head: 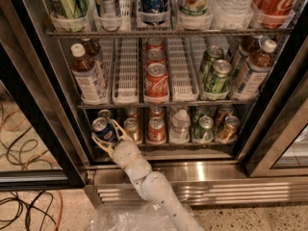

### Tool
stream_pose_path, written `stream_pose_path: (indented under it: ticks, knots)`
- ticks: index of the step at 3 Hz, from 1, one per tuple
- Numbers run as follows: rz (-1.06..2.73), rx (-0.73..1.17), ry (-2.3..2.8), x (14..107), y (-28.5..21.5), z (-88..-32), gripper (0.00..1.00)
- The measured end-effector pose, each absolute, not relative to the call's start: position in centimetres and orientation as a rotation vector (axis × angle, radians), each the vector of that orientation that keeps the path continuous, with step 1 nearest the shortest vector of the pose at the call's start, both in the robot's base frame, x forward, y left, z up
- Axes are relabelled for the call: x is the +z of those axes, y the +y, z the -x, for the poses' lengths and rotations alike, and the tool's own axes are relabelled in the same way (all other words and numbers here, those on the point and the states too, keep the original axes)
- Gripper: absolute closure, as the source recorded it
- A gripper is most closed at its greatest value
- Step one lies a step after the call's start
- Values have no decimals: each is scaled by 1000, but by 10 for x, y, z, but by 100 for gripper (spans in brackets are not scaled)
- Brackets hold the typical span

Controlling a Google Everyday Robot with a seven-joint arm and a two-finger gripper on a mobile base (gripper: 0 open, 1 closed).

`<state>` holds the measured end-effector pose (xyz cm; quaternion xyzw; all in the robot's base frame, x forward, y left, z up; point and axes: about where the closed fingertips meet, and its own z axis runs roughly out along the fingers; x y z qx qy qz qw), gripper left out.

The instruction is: Pick pepsi can from bottom shelf of fridge

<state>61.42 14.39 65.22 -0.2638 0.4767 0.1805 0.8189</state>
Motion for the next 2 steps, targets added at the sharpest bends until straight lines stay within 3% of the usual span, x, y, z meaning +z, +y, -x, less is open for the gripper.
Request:
stream_pose_path:
  ticks: [2]
  knots:
    - [594,453,1048,653,140,-602,100]
